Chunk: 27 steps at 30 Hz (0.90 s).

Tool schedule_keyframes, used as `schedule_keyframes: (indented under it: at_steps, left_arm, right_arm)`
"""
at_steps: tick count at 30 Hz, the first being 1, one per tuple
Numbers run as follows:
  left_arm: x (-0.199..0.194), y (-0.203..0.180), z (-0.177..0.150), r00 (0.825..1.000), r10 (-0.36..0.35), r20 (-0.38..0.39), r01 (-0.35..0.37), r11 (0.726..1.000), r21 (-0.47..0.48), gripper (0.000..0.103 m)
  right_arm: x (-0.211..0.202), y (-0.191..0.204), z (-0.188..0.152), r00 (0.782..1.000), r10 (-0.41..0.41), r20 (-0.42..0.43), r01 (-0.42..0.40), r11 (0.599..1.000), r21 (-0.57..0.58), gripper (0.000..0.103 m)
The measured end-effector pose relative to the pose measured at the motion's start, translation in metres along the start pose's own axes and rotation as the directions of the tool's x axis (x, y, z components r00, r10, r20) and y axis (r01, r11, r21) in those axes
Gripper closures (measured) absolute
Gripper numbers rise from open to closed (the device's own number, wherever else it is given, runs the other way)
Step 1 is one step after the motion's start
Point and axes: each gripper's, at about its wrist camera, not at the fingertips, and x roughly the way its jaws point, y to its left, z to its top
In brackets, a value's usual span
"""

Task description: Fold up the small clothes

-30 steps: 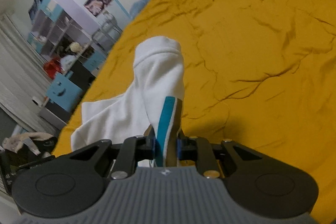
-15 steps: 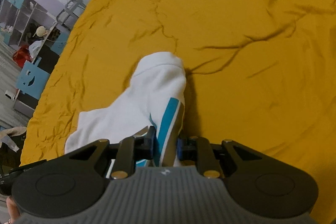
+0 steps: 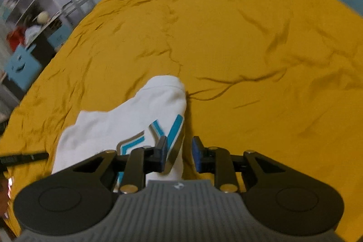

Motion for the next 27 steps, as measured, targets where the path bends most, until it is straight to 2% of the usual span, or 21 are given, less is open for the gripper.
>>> schedule_keyframes:
  at_steps: [6,11,15,17,21,27]
  left_arm:
    - [-0.027,-0.043,-0.017,0.996,-0.090,0.013,0.088,0.990,0.113,0.081]
    - [-0.017,-0.078,-0.038,0.989,-0.146,-0.036,0.151,0.970,0.189,0.081]
    - [0.013,-0.082,-0.059,0.992,-0.074,-0.103,0.094,0.974,0.207,0.082]
    - [0.025,-0.075,-0.067,0.993,-0.032,-0.114,0.056,0.975,0.216,0.087]
    - [0.031,-0.065,-0.069,0.990,-0.049,-0.130,0.070,0.984,0.162,0.088]
    - [0.009,-0.075,-0.064,0.992,-0.031,-0.123,0.055,0.979,0.197,0.087]
  right_arm:
    - [-0.045,0.021,-0.030,0.999,0.004,0.034,0.001,0.990,-0.144,0.083]
    - [-0.056,0.038,-0.061,0.999,0.002,0.035,0.008,0.966,-0.257,0.083]
    - [-0.043,0.036,-0.081,1.000,-0.019,-0.007,0.017,0.957,-0.288,0.083]
    - [-0.034,0.032,-0.091,0.999,-0.043,-0.019,0.035,0.953,-0.301,0.084]
    - [-0.021,0.024,-0.102,0.998,-0.053,-0.039,0.040,0.956,-0.289,0.084]
    - [-0.036,0.031,-0.099,0.998,-0.069,-0.010,0.062,0.949,-0.308,0.084]
